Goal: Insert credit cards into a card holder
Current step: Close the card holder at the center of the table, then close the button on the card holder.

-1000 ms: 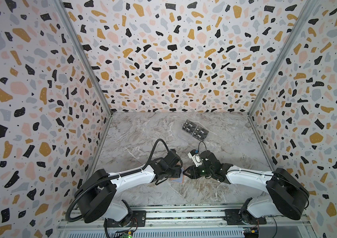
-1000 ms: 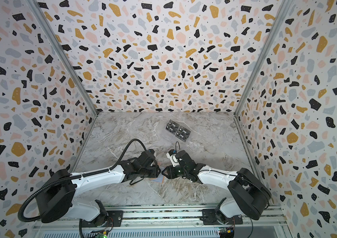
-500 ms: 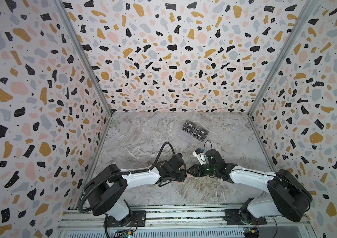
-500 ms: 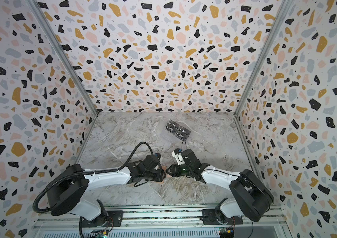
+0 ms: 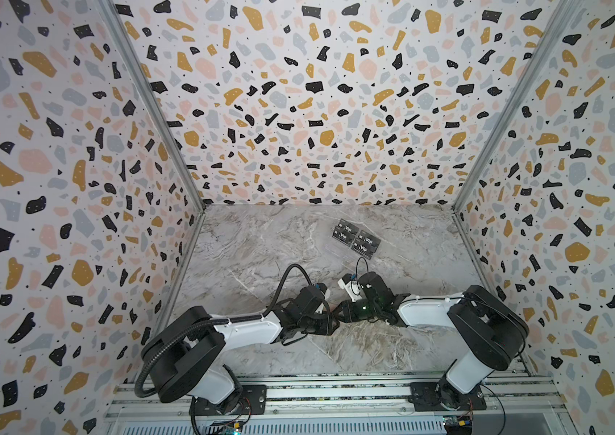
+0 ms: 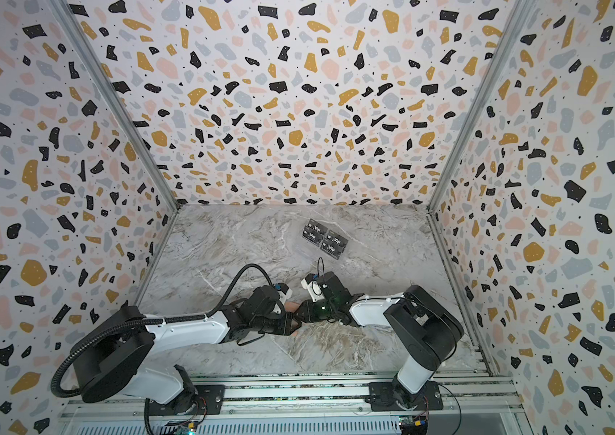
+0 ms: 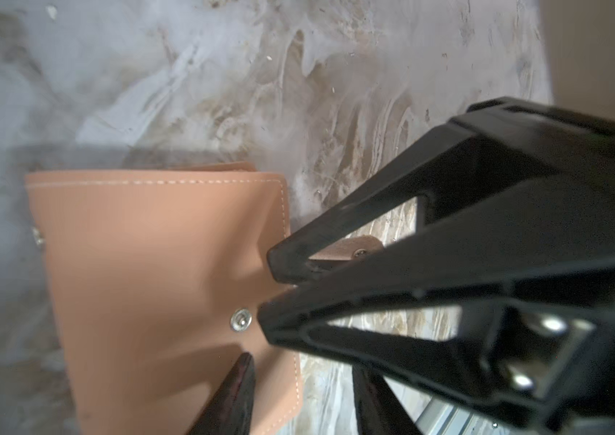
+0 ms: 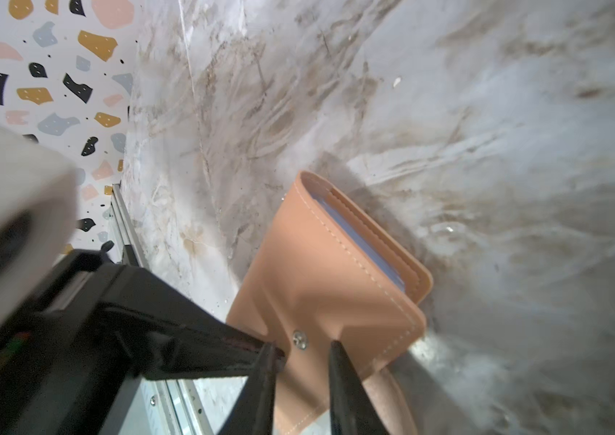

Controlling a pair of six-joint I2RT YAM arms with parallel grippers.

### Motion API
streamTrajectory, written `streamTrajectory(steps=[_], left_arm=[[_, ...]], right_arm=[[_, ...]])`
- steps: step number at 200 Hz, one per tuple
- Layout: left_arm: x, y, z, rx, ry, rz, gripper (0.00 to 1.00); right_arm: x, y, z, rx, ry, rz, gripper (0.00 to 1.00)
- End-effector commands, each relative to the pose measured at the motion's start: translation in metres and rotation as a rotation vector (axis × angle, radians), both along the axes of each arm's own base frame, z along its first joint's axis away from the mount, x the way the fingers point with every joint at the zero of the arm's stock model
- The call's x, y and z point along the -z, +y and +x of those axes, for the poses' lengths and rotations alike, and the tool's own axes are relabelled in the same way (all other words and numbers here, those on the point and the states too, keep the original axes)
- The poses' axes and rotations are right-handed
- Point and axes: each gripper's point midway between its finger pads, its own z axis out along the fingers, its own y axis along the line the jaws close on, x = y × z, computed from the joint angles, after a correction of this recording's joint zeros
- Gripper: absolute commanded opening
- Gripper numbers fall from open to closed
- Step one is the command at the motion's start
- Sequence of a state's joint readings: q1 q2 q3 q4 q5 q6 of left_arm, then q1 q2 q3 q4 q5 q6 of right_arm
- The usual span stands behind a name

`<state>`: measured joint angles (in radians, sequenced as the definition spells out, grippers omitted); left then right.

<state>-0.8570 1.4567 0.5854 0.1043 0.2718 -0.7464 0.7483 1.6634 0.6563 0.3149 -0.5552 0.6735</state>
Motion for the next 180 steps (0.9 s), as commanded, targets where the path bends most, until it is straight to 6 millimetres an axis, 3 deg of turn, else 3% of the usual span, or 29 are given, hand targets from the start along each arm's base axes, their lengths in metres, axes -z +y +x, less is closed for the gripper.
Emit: streamTrajectory(steps=[1,23,40,60,79,105,180], left_arm=[[0.005,0.008,-0.003,-0.013,0.031,-0.023,0.45],[0.006,0.006,-0.002,-0.031,0.048,-0.059,0.44],[-0.009,0.005,-0.001,-0.044,0.041,-0.106,0.44],[-0.021,0.027,0.012,-0.102,-0.002,-0.04,0.47],[-0.016,0.051,0.017,-0.108,0.003,0.057,0.5],[-0.004,0.065,0.02,-0.101,0.013,0.116,0.5],[0.021,0.061,0.024,-0.088,0.081,0.052,0.48]], right_arm=[[-0.002,0.0,-0.002,0.005,0.016,-0.003,0.22],[-0.002,-0.006,-0.001,0.023,0.008,-0.041,0.22],[0.0,-0.011,0.001,0.03,0.002,-0.078,0.23],[0.006,-0.013,0.002,0.028,0.006,-0.111,0.22],[0.014,-0.016,0.007,0.03,-0.007,-0.157,0.22],[0.022,-0.018,0.013,0.028,-0.008,-0.186,0.21],[0.025,-0.01,0.025,0.008,-0.009,-0.194,0.21]])
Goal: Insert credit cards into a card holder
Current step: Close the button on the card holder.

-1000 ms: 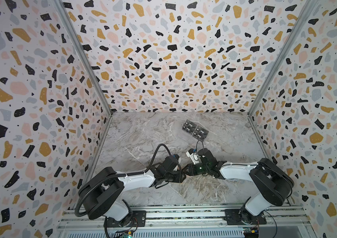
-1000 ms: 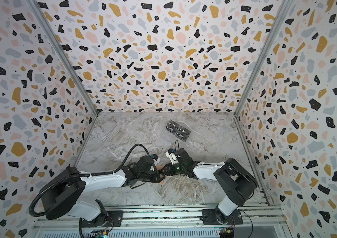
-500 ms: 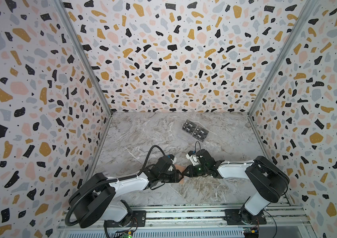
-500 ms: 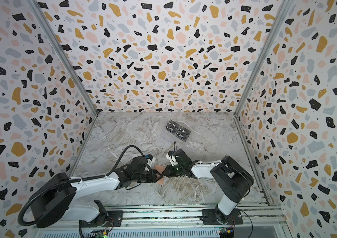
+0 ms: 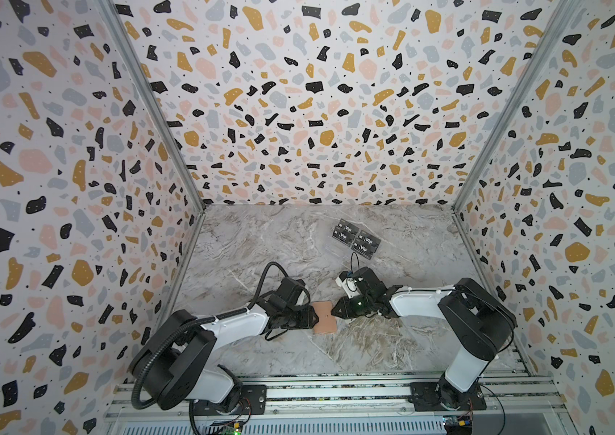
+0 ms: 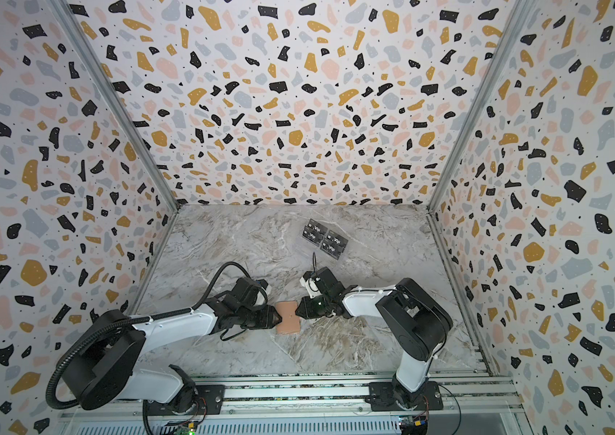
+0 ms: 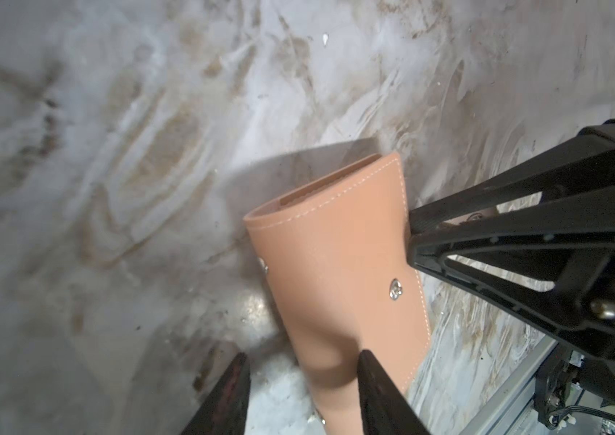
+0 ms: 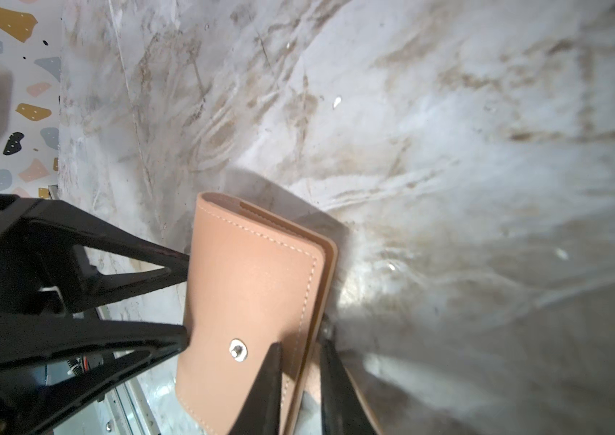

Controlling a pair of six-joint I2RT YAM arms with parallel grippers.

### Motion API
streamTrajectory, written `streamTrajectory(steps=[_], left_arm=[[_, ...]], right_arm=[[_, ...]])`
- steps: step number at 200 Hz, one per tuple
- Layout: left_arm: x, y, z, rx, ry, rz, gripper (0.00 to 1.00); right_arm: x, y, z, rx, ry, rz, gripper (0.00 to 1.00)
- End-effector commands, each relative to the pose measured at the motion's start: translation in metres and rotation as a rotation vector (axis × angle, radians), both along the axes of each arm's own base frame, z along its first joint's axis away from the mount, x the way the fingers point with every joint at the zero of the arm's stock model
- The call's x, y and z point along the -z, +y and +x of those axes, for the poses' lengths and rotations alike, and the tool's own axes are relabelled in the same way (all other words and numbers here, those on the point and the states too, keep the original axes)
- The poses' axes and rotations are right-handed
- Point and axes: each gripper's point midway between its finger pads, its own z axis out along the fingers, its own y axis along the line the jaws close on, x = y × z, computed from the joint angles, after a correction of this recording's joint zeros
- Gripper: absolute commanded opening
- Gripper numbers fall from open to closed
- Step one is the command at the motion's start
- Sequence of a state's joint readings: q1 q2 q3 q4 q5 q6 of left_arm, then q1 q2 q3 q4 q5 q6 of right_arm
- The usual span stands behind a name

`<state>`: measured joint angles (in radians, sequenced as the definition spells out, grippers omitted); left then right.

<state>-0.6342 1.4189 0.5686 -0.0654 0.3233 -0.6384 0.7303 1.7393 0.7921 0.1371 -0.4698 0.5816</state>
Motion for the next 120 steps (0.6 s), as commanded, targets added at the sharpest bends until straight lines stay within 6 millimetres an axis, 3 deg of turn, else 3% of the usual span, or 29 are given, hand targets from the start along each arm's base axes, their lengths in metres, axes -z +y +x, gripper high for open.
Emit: streamTrajectory(steps=[1,28,54,73,120], left_arm=[[0.005,-0.004,-0.002,0.017,0.01,-0.045,0.47],[0.018,0.001,-0.004,-0.017,0.046,-0.019,0.43],[0.036,0.021,-0.01,-0.064,0.08,0.084,0.4],[0.045,0.019,-0.017,-0.082,0.122,0.056,0.4],[0.038,0.01,-0.019,-0.089,0.134,-0.012,0.41]], right_arm=[[0.012,-0.007,0.0,-0.004,0.018,-0.059,0.21],[0.01,-0.004,-0.001,-0.012,0.023,-0.056,0.21],[-0.007,-0.002,0.001,-0.015,-0.005,-0.038,0.22],[-0.017,-0.001,0.004,-0.019,-0.024,-0.035,0.24],[0.007,-0.003,-0.008,-0.041,0.039,-0.053,0.24]])
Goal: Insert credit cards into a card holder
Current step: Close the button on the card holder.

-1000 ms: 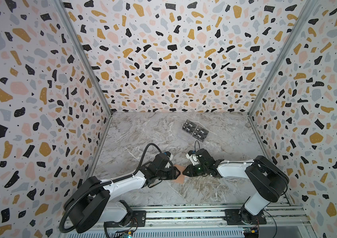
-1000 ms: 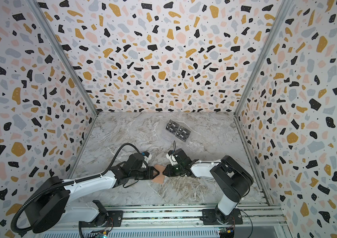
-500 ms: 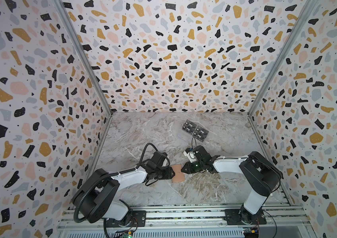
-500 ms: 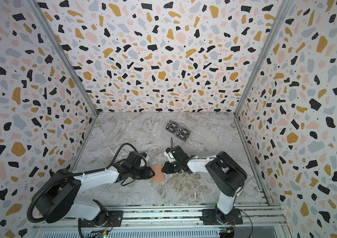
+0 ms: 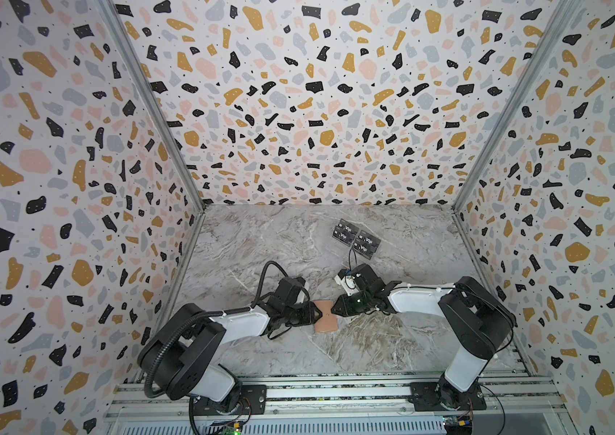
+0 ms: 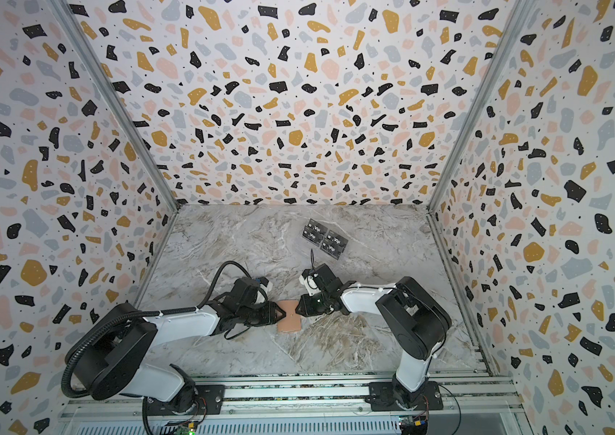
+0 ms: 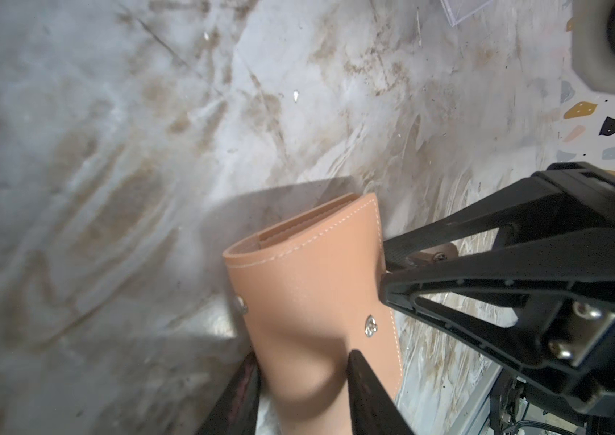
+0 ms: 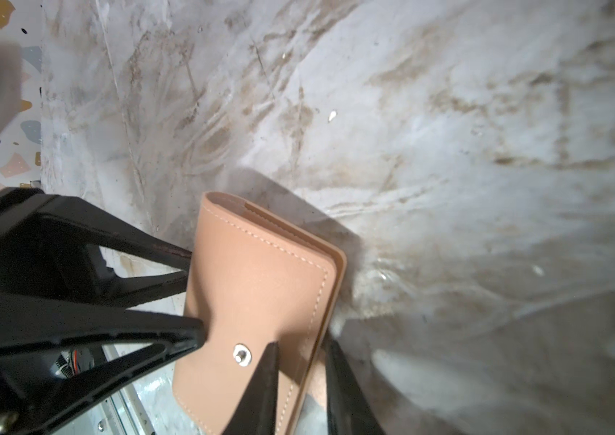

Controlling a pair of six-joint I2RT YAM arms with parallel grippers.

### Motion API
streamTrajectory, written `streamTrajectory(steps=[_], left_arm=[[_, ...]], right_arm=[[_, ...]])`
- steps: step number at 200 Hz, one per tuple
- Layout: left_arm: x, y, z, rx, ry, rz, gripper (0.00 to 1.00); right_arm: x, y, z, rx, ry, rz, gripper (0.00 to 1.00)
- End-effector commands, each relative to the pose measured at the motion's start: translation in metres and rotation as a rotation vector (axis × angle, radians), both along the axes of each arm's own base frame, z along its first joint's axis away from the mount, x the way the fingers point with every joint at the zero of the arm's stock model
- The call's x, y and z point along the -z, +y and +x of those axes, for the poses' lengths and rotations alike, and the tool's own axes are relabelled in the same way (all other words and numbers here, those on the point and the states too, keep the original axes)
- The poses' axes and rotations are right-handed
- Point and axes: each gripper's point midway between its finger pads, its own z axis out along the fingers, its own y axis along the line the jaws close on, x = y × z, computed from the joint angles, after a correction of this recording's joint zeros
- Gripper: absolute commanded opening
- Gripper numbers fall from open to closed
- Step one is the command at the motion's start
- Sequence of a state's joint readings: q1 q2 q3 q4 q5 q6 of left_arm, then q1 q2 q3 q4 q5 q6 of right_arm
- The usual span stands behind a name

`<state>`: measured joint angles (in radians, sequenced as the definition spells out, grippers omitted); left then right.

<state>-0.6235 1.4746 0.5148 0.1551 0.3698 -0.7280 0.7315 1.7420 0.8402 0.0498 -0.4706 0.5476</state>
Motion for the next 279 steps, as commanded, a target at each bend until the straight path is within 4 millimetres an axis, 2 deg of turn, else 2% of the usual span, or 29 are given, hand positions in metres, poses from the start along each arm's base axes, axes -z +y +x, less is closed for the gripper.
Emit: streamTrajectory(steps=[1,33,67,96,137,155,184,212,247,262,279], left_arm=[[0.035,0.023,-0.03,-0.029,0.151,0.099,0.41],[0.031,0.018,-0.027,-0.028,0.148,0.073,0.39],[0.051,0.048,-0.029,-0.048,0.152,0.28,0.35],[0.06,0.052,-0.036,-0.061,0.174,0.297,0.35],[0.066,0.061,-0.038,-0.077,0.156,0.378,0.35],[0.066,0.061,-0.037,-0.082,0.151,0.384,0.35],[0.064,0.06,-0.035,-0.087,0.139,0.384,0.35],[0.063,0.059,-0.033,-0.091,0.131,0.379,0.35],[0.062,0.057,-0.033,-0.087,0.129,0.377,0.35],[0.062,0.056,-0.033,-0.085,0.131,0.373,0.35],[0.062,0.056,-0.034,-0.084,0.131,0.37,0.35]], right_arm=[[0.01,-0.003,-0.008,-0.015,0.03,-0.022,0.24],[0.014,-0.003,-0.009,-0.016,0.034,-0.021,0.24],[-0.003,0.001,-0.001,-0.022,-0.011,-0.013,0.25],[-0.014,0.003,0.003,-0.03,-0.026,-0.018,0.26],[-0.056,-0.004,0.01,0.003,-0.109,-0.01,0.38],[-0.066,-0.015,0.011,0.022,-0.128,-0.038,0.39],[-0.064,-0.04,0.005,0.052,-0.105,-0.098,0.42],[-0.052,-0.056,-0.007,0.072,-0.055,-0.119,0.44],[-0.037,-0.063,-0.017,0.071,0.007,-0.096,0.43],[-0.034,-0.062,-0.017,0.076,0.025,-0.064,0.38],[-0.032,-0.06,-0.017,0.07,0.04,-0.041,0.36]])
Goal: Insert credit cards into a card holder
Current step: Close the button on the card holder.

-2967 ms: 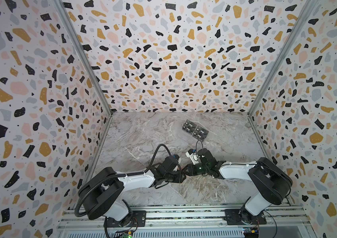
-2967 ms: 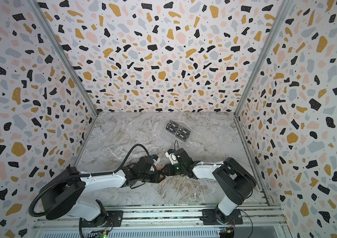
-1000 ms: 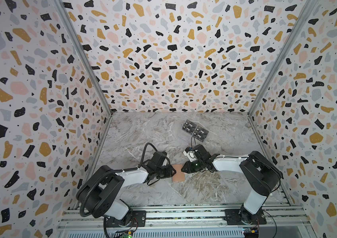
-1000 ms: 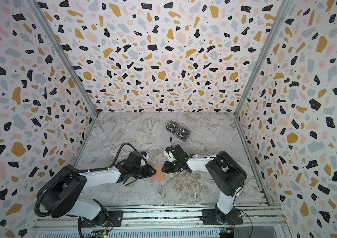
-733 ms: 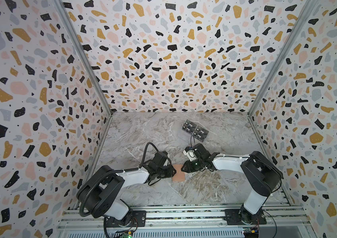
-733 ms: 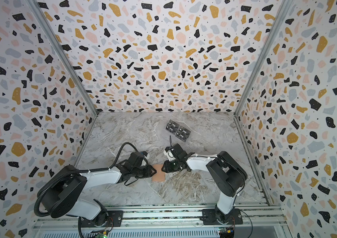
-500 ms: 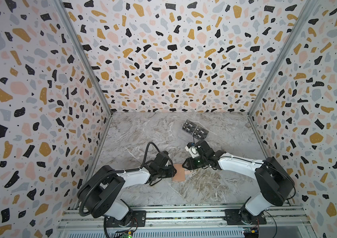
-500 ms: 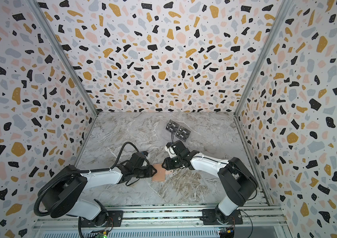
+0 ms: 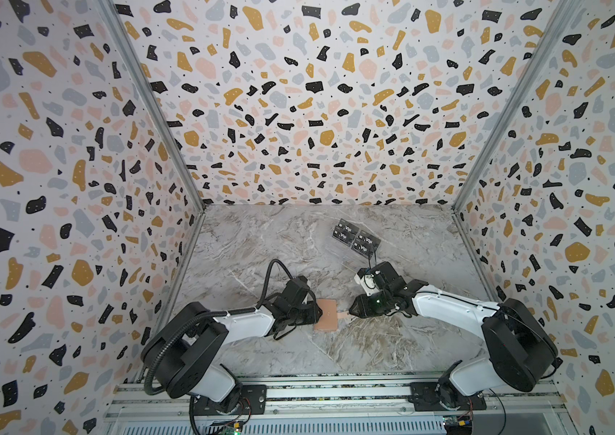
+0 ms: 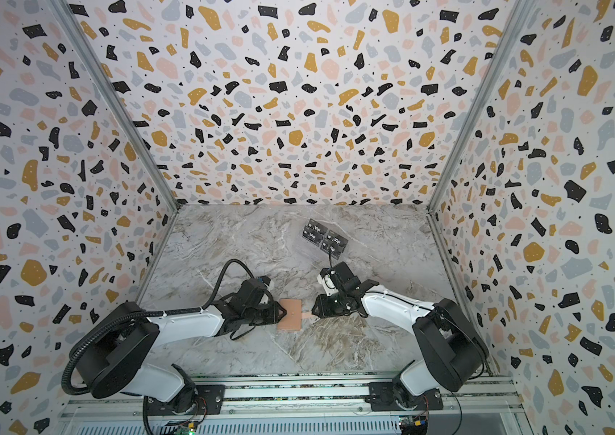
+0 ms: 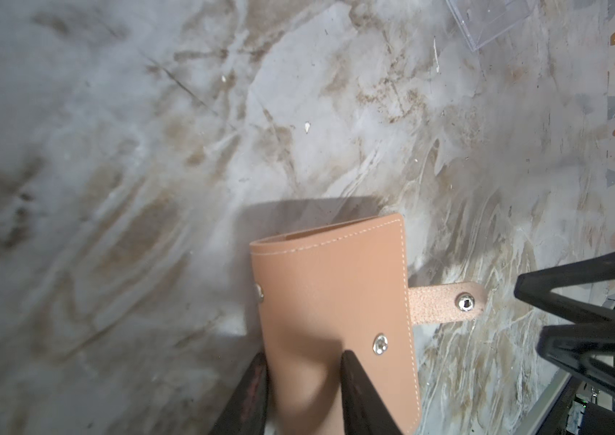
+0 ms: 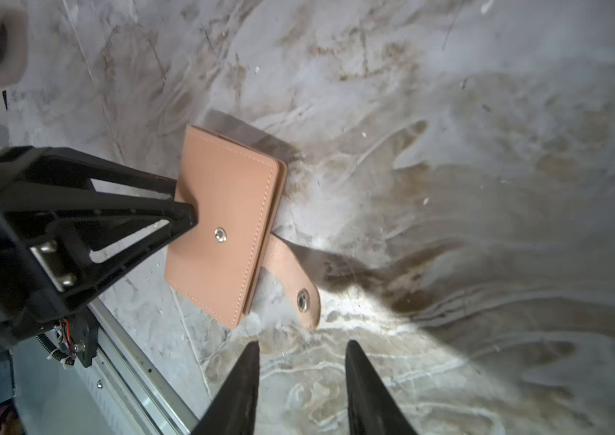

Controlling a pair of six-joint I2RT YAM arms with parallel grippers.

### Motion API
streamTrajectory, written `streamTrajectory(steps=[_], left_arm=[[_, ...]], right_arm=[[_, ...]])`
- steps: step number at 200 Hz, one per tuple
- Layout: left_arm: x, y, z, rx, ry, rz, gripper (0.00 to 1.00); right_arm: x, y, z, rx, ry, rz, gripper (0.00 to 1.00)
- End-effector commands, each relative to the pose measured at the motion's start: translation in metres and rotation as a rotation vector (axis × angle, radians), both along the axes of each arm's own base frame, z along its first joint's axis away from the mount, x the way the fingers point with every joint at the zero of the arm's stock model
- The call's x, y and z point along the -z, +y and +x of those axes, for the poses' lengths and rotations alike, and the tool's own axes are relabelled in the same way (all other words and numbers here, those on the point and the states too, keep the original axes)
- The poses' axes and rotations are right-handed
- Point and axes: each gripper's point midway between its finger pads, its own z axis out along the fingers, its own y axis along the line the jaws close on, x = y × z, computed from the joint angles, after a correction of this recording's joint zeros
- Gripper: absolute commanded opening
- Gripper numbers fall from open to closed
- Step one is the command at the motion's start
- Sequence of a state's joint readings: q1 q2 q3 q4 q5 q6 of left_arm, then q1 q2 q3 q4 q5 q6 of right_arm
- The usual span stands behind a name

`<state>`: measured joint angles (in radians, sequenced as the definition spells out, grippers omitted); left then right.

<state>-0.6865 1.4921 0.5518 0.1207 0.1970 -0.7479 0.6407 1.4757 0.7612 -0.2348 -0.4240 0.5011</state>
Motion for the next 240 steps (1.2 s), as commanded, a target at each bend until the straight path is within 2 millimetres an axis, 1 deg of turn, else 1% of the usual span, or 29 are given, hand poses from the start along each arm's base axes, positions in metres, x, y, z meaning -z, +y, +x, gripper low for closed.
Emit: streamTrajectory(steps=[1,45,84,156,171,197,240], left_arm=[[0.057,0.054,-0.044,-0.043,0.195,0.253,0.35],[0.055,0.054,-0.044,-0.048,0.191,0.248,0.35],[0.054,0.053,-0.044,-0.047,0.189,0.243,0.35],[0.053,0.052,-0.043,-0.042,0.184,0.242,0.36],[0.053,0.052,-0.043,-0.041,0.184,0.242,0.36],[0.052,0.051,-0.043,-0.042,0.181,0.242,0.36],[0.052,0.051,-0.043,-0.039,0.181,0.245,0.36]], right_arm=[[-0.004,0.006,0.0,-0.008,0.019,0.056,0.36],[0.007,0.011,0.001,-0.022,0.045,0.084,0.31],[0.008,0.013,0.004,-0.021,0.047,0.094,0.24],[0.016,0.011,0.003,-0.016,0.064,0.101,0.21],[0.016,0.012,0.004,-0.018,0.065,0.107,0.2],[0.013,0.013,0.004,-0.02,0.062,0.116,0.15],[0.009,0.014,0.005,-0.024,0.05,0.131,0.09]])
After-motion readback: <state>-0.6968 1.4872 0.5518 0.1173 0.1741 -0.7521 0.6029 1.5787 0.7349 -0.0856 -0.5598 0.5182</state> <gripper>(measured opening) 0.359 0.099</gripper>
